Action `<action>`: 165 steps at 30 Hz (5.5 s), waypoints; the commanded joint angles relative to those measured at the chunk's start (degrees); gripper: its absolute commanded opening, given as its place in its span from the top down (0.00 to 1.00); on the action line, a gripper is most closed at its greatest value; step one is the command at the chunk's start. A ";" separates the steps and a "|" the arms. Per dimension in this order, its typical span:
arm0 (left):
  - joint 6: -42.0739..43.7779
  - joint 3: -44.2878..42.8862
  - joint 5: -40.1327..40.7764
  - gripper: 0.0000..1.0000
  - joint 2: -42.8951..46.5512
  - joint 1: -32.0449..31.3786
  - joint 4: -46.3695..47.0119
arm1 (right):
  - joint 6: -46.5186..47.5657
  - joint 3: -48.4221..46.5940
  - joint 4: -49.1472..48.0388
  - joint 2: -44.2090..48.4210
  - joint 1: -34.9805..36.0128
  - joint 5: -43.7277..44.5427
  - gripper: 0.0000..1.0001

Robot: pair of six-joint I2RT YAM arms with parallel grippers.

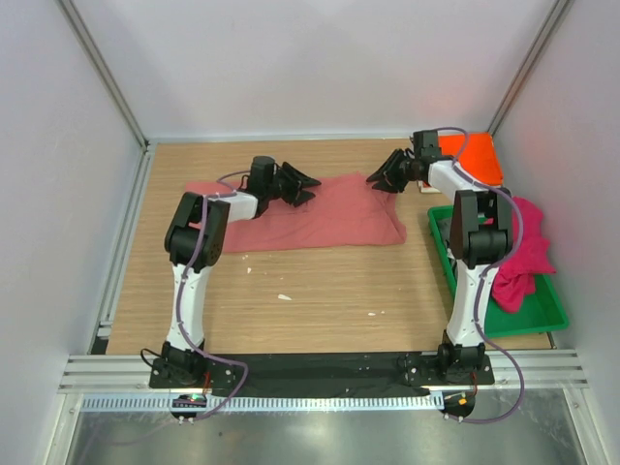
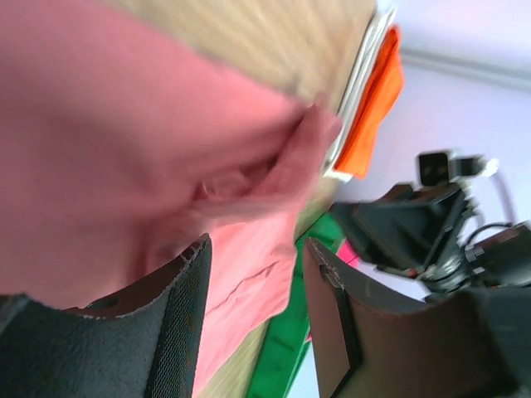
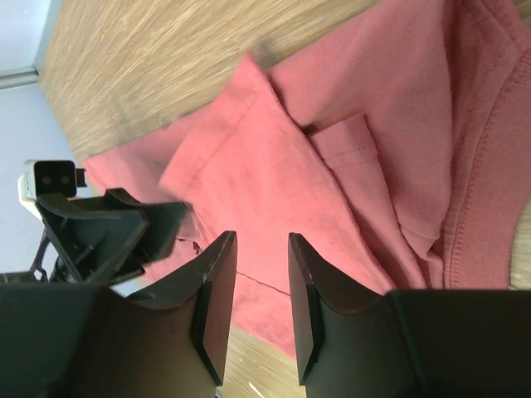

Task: Fold and stack the t-shirts
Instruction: Fold the tshirt

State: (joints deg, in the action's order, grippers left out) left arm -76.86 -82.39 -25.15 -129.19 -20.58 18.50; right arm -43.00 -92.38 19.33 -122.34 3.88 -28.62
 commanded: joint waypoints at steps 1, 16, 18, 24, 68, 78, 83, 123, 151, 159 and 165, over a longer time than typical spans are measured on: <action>-3.91 -2.95 -3.15 0.50 -1.07 2.47 7.60 | -0.33 -2.81 -1.23 -0.70 -0.19 0.32 0.63; 22.35 -16.04 -2.28 0.53 0.25 3.09 -22.00 | 5.73 -14.75 -4.21 -9.91 2.10 3.66 0.63; 27.78 -17.36 -0.62 0.53 0.25 3.09 -26.84 | 8.10 -16.77 -5.52 -11.59 2.10 3.66 0.64; 34.41 -20.35 1.94 0.55 -0.89 3.26 -36.16 | 11.01 -25.71 -5.29 -18.80 2.53 2.87 0.64; 25.09 -27.12 -2.81 0.64 -10.21 4.32 -35.46 | 11.01 -30.67 -3.69 -22.24 2.89 0.32 0.99; 26.50 -25.19 -2.28 0.62 -7.14 4.32 -36.87 | 11.10 -29.01 0.62 -15.65 2.71 1.02 0.99; 26.41 -23.35 -1.23 0.61 -4.41 4.32 -37.75 | 10.92 -23.65 1.66 -10.90 2.71 1.37 0.99; 27.99 -16.58 -4.38 0.55 6.92 4.23 -40.12 | 10.75 8.44 4.57 11.34 5.17 -2.05 0.99; 34.05 -11.47 -10.79 0.48 7.73 2.12 -46.71 | 10.67 19.25 8.00 18.99 2.72 1.90 0.65; 37.22 -14.11 -10.36 0.48 3.86 1.24 -48.38 | 11.54 19.52 9.05 17.14 2.10 2.95 0.62; 38.54 -17.98 -11.15 0.49 0.43 0.72 -50.14 | 9.26 22.06 9.32 17.14 1.48 0.50 0.63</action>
State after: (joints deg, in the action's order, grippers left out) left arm -40.18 -97.58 -34.33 -128.44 -19.46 -30.30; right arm -31.86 -71.55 28.71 -106.37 5.74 -26.76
